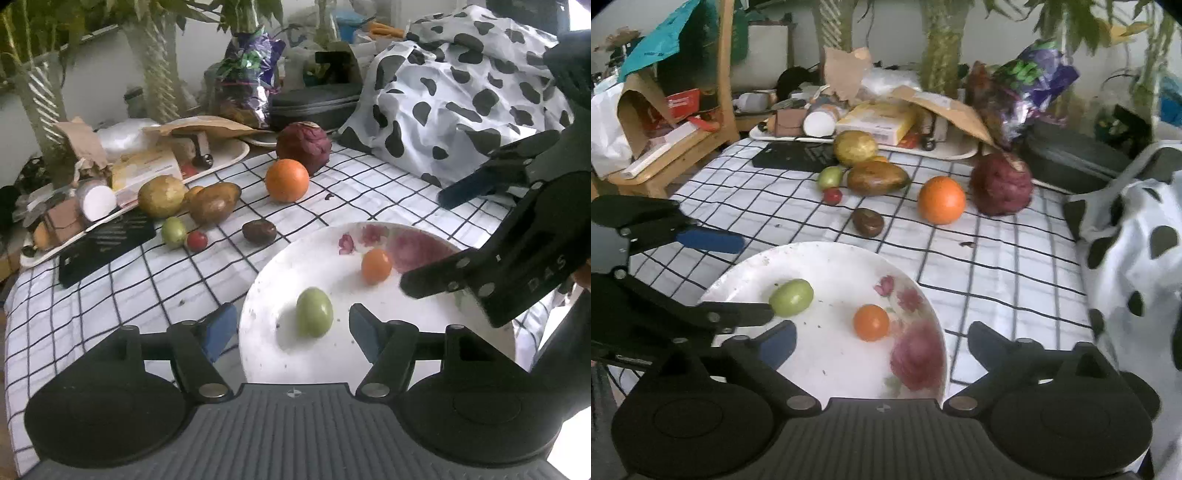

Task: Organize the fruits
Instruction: 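Open both tools to release the lime and tangerine onto the plate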

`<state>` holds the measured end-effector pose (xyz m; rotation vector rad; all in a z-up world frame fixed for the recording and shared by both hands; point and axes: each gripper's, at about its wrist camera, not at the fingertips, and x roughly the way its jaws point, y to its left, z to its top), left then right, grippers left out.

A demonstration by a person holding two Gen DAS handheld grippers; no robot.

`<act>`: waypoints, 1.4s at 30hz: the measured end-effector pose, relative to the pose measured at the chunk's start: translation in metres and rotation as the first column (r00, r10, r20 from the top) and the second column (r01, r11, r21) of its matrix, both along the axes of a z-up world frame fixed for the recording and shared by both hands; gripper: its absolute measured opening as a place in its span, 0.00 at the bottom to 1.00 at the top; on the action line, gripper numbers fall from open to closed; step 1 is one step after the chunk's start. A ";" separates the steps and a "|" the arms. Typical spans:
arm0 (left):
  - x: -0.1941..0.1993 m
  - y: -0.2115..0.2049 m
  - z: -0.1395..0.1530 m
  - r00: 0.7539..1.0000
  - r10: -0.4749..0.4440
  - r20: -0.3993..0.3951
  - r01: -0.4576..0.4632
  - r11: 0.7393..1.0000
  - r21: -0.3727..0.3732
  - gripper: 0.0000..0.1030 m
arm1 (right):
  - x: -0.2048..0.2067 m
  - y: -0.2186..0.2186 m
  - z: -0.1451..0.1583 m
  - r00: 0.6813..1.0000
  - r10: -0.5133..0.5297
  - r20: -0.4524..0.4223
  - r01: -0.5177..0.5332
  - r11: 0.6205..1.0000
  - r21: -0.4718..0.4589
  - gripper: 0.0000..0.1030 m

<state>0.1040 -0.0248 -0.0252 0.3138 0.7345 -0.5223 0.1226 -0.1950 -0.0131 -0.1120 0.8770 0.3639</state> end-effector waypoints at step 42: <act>-0.024 0.009 0.034 0.987 0.160 -0.030 -0.161 0.986 -0.049 0.68 | -0.014 -0.026 -0.003 0.967 -0.255 0.012 0.256 0.964 -0.076 1.00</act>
